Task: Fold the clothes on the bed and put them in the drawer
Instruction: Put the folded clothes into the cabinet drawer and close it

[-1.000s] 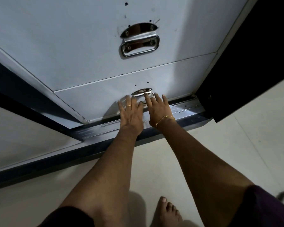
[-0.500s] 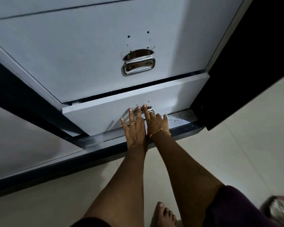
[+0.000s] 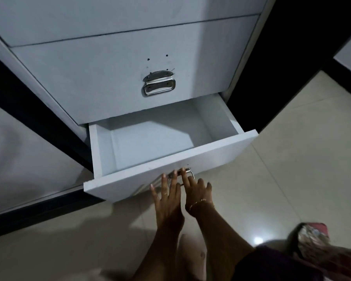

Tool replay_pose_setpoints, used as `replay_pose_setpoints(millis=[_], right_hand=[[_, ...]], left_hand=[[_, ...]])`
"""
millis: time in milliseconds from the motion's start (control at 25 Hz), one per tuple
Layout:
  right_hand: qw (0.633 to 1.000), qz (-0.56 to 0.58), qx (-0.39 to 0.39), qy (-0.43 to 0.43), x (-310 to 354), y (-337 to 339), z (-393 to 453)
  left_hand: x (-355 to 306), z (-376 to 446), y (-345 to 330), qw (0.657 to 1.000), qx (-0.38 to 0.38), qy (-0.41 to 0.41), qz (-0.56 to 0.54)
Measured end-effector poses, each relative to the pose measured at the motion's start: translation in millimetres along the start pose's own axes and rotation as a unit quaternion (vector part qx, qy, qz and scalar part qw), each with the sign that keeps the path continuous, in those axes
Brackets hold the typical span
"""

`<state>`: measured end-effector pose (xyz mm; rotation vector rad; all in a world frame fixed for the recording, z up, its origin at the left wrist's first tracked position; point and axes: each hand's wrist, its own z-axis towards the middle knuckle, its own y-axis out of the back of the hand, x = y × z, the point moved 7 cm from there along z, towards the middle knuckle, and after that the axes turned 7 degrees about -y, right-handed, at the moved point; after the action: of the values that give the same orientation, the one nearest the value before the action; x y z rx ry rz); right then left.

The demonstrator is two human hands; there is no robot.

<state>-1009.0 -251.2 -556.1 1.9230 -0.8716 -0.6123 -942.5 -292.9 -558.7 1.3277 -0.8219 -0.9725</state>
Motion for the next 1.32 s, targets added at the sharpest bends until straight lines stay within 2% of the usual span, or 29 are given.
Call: replay_pose_setpoints(millis=[120,240,440,560,640,800,960,1080,1160,1320], right_hand=[[1.000,0.016,0.017,-0.011,-11,-11,-34],[0.999,0.035,0.029,-0.020,-16,-22,-52],[0.997,0.045,0.058,-0.011,-19,-25,-59],[0.997,0.061,0.056,-0.006,-17,-23,-57],[0.996,0.071,0.052,-0.006,-15,-22,-58],[0.996,0.078,0.045,0.012,-10,-21,-58],[0.997,0.054,0.054,0.019,-11,-21,-61],[0.999,0.040,0.011,0.032,-13,8,-64],[0.989,0.053,-0.125,0.064,-11,48,-69],[0.972,0.046,-0.217,0.083,-12,88,-90]], left_hand=[[-10,-32,10,0.998,0.055,-0.027,-0.004],[-15,-49,24,0.996,0.075,-0.050,-0.009],[-31,-47,69,0.995,0.042,-0.085,-0.036],[-27,-30,95,0.998,-0.010,-0.048,-0.035],[-17,-20,98,1.000,-0.013,-0.019,-0.015],[-12,-15,84,0.995,0.089,-0.033,-0.006],[-12,-16,87,0.993,0.110,-0.030,-0.014],[-7,-17,102,0.993,0.115,-0.027,-0.006],[-5,-18,103,0.986,0.156,-0.045,-0.025],[-1,-19,112,0.975,0.195,-0.068,-0.085]])
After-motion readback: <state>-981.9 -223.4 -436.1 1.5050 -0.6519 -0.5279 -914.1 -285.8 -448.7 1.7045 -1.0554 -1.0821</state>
